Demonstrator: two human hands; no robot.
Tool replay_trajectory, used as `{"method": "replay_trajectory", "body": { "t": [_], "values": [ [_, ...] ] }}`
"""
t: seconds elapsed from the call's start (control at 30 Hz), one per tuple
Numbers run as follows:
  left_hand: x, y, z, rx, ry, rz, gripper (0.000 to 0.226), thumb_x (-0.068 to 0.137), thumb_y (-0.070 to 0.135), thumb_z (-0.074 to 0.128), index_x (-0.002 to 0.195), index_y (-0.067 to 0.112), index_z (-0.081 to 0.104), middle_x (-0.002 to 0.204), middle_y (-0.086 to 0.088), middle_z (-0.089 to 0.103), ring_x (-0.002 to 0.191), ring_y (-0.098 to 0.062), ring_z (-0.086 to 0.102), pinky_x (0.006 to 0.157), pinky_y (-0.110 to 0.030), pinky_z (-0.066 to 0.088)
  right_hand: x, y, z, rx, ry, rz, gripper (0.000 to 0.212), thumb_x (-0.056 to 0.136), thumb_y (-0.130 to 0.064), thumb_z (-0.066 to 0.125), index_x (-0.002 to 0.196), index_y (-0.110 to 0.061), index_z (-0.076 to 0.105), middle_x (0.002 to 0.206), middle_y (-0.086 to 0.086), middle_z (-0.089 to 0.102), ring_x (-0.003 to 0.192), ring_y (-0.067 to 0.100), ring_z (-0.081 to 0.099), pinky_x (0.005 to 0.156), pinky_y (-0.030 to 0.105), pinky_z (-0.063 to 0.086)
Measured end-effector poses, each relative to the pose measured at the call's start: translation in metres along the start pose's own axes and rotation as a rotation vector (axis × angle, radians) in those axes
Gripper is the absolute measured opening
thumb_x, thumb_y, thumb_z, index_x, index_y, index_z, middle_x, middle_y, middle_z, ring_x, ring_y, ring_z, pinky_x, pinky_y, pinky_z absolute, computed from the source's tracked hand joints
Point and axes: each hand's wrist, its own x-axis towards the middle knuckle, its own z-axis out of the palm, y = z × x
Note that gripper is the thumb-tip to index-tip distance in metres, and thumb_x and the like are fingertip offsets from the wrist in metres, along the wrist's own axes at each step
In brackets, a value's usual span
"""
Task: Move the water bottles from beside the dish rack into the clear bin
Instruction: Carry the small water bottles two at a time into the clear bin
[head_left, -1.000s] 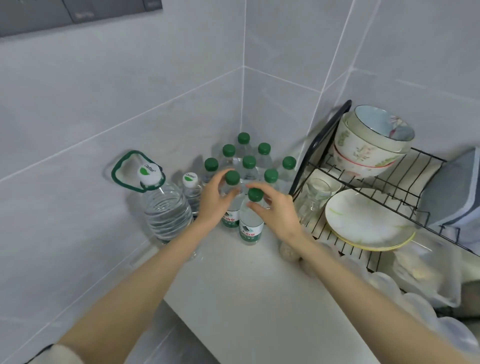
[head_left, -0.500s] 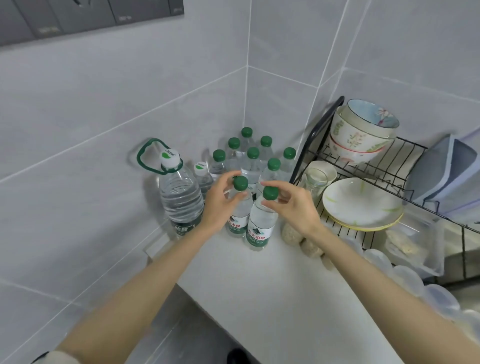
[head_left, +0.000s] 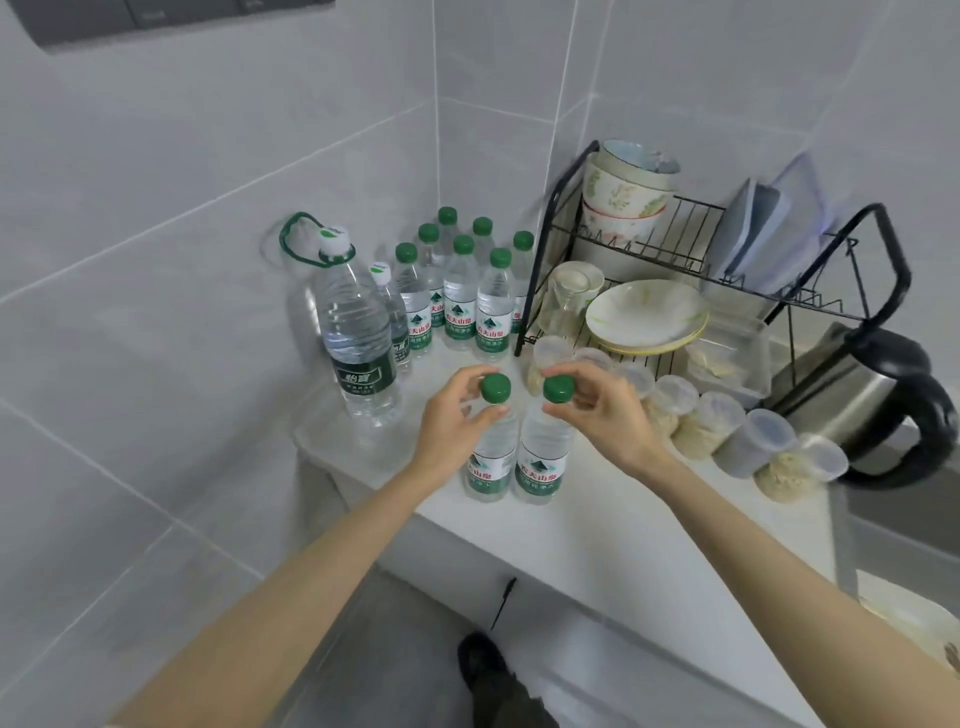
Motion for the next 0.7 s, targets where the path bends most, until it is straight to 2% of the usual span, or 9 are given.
{"method": "replay_trajectory", "body": {
  "t": [0.1, 0.23, 0.27, 0.37, 0.47, 0.53, 0.6, 0.7],
  "values": [
    [-0.013, 0.001, 0.007, -0.013, -0.002, -0.01, 0.043, 0.078, 0.011, 0.076, 0.116, 0.018, 0.059, 0.109, 0.007, 0.066, 0.111, -0.013, 0.059, 0.096, -0.023, 0.044, -0.018, 0.001, 0.0, 0.018, -0.001, 0.017, 0.039, 0.078, 0.002, 0.075, 0.103, -0.025, 0.065, 0.104, 0.005, 0.071, 0.094, 0.025, 0.068, 0.088, 0.033, 0.051],
    [-0.024, 0.003, 0.014, -0.004, -0.029, -0.009, 0.041, 0.08, 0.012, 0.075, 0.116, 0.022, 0.058, 0.108, 0.013, 0.065, 0.113, -0.012, 0.058, 0.102, -0.029, 0.042, -0.038, 0.004, 0.0, 0.062, 0.017, 0.04, 0.04, 0.08, -0.001, 0.075, 0.104, -0.03, 0.061, 0.099, 0.01, 0.07, 0.094, 0.035, 0.062, 0.084, 0.041, 0.05],
    [-0.025, 0.003, 0.014, 0.012, -0.035, -0.001, 0.042, 0.08, 0.012, 0.075, 0.118, 0.022, 0.057, 0.109, 0.014, 0.064, 0.114, -0.012, 0.057, 0.104, -0.029, 0.041, -0.042, 0.006, 0.0, 0.078, 0.031, 0.049, 0.041, 0.08, -0.001, 0.074, 0.105, -0.03, 0.06, 0.1, 0.008, 0.07, 0.095, 0.032, 0.063, 0.085, 0.041, 0.049],
    [-0.027, -0.003, 0.009, 0.079, -0.062, 0.025, 0.052, 0.08, 0.011, 0.075, 0.126, 0.021, 0.053, 0.119, 0.009, 0.062, 0.121, -0.014, 0.054, 0.107, -0.032, 0.041, -0.051, 0.009, 0.003, 0.114, 0.07, 0.098, 0.042, 0.082, -0.007, 0.074, 0.114, -0.029, 0.057, 0.11, -0.007, 0.068, 0.107, 0.007, 0.063, 0.09, 0.034, 0.05],
    [-0.03, -0.012, 0.007, 0.06, -0.089, -0.013, 0.06, 0.078, 0.012, 0.077, 0.129, 0.022, 0.049, 0.125, 0.011, 0.058, 0.125, -0.012, 0.051, 0.108, -0.036, 0.04, -0.06, 0.018, 0.006, 0.104, 0.068, 0.118, 0.05, 0.081, -0.012, 0.076, 0.123, -0.029, 0.053, 0.116, -0.015, 0.065, 0.114, 0.003, 0.059, 0.087, 0.028, 0.052],
    [-0.033, -0.02, 0.007, 0.04, -0.093, -0.046, 0.063, 0.076, 0.011, 0.079, 0.127, 0.028, 0.047, 0.122, 0.017, 0.056, 0.122, -0.011, 0.052, 0.106, -0.035, 0.043, -0.067, 0.027, 0.009, 0.089, 0.067, 0.137, 0.057, 0.078, -0.012, 0.079, 0.124, -0.031, 0.051, 0.118, -0.02, 0.062, 0.116, 0.005, 0.057, 0.09, 0.029, 0.053],
    [-0.035, -0.028, 0.007, 0.01, -0.095, -0.086, 0.067, 0.074, 0.01, 0.08, 0.121, 0.041, 0.044, 0.119, 0.02, 0.055, 0.118, -0.009, 0.054, 0.101, -0.032, 0.047, -0.073, 0.037, 0.015, 0.088, 0.072, 0.168, 0.062, 0.075, -0.01, 0.081, 0.125, -0.031, 0.05, 0.12, -0.015, 0.062, 0.118, 0.008, 0.056, 0.09, 0.031, 0.054],
    [-0.036, -0.041, 0.008, 0.006, -0.096, -0.117, 0.075, 0.072, 0.011, 0.082, 0.115, 0.054, 0.038, 0.119, 0.011, 0.055, 0.116, -0.011, 0.056, 0.093, -0.021, 0.049, -0.08, 0.051, 0.024, 0.123, 0.09, 0.226, 0.07, 0.071, -0.008, 0.083, 0.127, -0.028, 0.047, 0.124, -0.005, 0.061, 0.117, 0.014, 0.057, 0.082, 0.021, 0.054]
  ]
}}
